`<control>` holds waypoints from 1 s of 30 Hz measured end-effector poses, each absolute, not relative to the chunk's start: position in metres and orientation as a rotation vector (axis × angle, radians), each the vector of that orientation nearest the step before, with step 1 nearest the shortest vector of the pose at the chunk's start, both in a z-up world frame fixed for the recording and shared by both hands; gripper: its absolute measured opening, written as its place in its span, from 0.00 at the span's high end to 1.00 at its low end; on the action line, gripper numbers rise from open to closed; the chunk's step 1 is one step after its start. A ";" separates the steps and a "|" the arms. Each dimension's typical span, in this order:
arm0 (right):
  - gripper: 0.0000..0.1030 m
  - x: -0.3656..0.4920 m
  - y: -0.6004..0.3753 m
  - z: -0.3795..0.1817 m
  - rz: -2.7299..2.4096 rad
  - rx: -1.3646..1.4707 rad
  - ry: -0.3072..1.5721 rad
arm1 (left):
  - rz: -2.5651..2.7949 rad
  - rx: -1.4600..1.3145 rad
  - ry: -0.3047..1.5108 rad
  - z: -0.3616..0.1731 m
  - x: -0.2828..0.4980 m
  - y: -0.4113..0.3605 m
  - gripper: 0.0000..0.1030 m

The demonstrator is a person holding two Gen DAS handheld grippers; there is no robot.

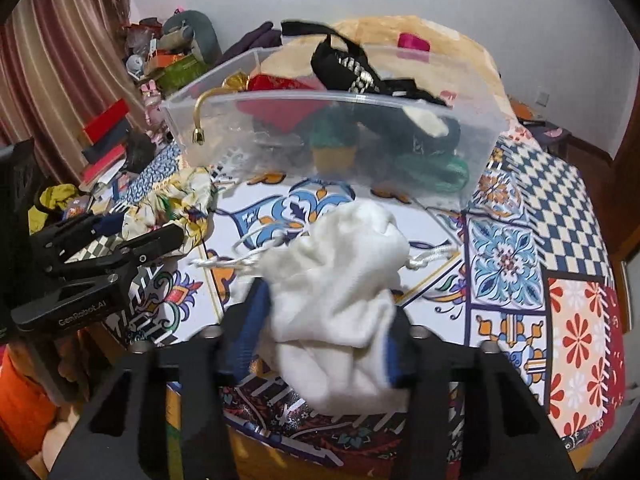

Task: Organize soft objects
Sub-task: 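Grasp the white cloth bag with the right tool while the left tool grasps the floral scrunchie, then drop the white bag into the box with the right tool while the left drops the scrunchie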

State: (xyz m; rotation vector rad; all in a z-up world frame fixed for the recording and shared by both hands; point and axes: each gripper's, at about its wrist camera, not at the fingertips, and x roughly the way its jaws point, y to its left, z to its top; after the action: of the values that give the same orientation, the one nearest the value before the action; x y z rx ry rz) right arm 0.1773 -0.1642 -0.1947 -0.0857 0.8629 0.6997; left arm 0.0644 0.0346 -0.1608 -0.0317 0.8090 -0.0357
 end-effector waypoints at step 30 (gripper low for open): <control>0.85 0.187 -0.188 -0.090 0.646 0.009 0.487 | -0.067 -0.036 0.546 -0.058 0.073 0.026 0.80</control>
State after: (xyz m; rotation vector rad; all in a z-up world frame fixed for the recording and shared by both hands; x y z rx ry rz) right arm 0.1867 -0.1877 -0.0898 0.0093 0.4873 0.6460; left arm 0.0728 0.0262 -0.0575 -0.0358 0.5462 -0.0668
